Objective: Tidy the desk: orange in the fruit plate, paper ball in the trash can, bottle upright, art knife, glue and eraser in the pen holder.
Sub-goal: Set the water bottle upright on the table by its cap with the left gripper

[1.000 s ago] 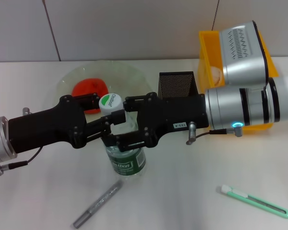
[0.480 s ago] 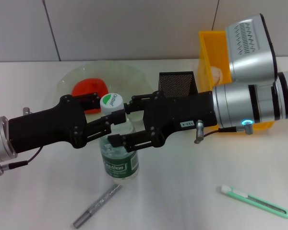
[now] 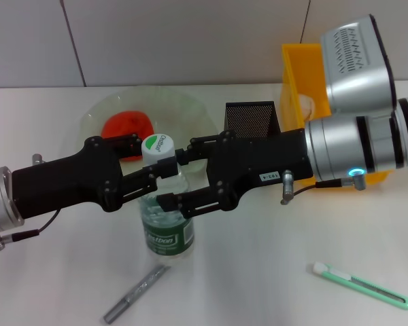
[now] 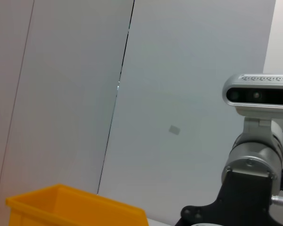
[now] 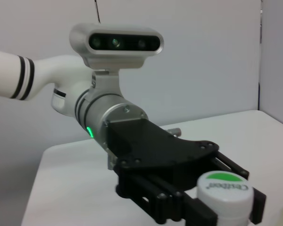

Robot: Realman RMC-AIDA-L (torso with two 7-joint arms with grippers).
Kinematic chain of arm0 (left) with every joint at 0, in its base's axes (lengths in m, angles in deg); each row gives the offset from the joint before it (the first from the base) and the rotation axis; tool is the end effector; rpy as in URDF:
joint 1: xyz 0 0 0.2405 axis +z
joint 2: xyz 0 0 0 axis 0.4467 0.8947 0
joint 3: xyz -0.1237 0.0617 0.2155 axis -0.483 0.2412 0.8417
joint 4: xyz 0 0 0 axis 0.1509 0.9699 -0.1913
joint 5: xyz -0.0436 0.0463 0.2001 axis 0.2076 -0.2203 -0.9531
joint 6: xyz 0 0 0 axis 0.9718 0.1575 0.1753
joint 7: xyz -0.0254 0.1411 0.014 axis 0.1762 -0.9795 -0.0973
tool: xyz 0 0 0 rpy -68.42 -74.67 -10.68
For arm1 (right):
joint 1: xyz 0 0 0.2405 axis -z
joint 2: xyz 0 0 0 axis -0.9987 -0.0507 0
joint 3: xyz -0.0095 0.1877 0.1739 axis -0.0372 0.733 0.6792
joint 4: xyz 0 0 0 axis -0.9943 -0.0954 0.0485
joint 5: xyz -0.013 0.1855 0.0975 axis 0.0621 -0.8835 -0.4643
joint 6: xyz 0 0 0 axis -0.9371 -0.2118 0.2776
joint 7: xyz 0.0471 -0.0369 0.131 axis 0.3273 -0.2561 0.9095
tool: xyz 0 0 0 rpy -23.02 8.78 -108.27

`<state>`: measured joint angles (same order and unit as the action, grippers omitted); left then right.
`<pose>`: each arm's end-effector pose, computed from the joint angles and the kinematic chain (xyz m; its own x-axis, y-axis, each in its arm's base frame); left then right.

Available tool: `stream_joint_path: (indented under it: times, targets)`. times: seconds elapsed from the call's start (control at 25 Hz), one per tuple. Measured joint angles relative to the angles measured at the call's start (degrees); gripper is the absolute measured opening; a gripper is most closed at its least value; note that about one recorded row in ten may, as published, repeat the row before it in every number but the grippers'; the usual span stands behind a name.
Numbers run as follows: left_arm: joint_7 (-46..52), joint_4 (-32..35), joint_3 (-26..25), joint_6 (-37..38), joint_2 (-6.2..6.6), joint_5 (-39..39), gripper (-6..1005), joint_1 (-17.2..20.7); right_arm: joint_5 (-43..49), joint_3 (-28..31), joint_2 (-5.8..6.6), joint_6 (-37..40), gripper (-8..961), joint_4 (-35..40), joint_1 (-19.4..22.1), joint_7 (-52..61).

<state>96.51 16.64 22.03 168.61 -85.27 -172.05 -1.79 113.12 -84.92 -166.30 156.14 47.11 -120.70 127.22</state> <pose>-0.2382 0.3147 0.0155 0.6677 0.1829 0.7217 0.3533 -0.9311 -0.0910 0.1140 0.3471 -0.0393 0.9129 -0.1404 -0.3832 -0.1703 -0.9843 -0.0452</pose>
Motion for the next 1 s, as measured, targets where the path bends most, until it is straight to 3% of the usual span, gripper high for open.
stream_joint_path:
  times: [0.44, 0.76, 0.96, 1.0]
  targets:
    - [-0.02, 0.18, -0.07, -0.04, 0.04, 0.11, 443, 0.35, 4.31, 3.82, 0.08, 5.75, 765, 6.14, 3.68, 4.43]
    - [0.75, 0.77, -0.20, 0.00, 0.60, 0.35, 447, 0.52, 5.56, 14.55, 0.10, 14.46, 765, 10.68, 8.82, 4.53]
    - [2.49, 2.92, -1.57, 0.04, 1.16, 0.41, 449, 0.75, 6.84, 24.62, 0.11, 22.31, 765, 12.03, 12.02, 1.75]
    - [3.56, 4.18, -3.32, 0.00, 1.80, 0.43, 449, 0.78, 6.86, 27.69, 0.11, 24.57, 765, 11.73, 13.30, -0.14]
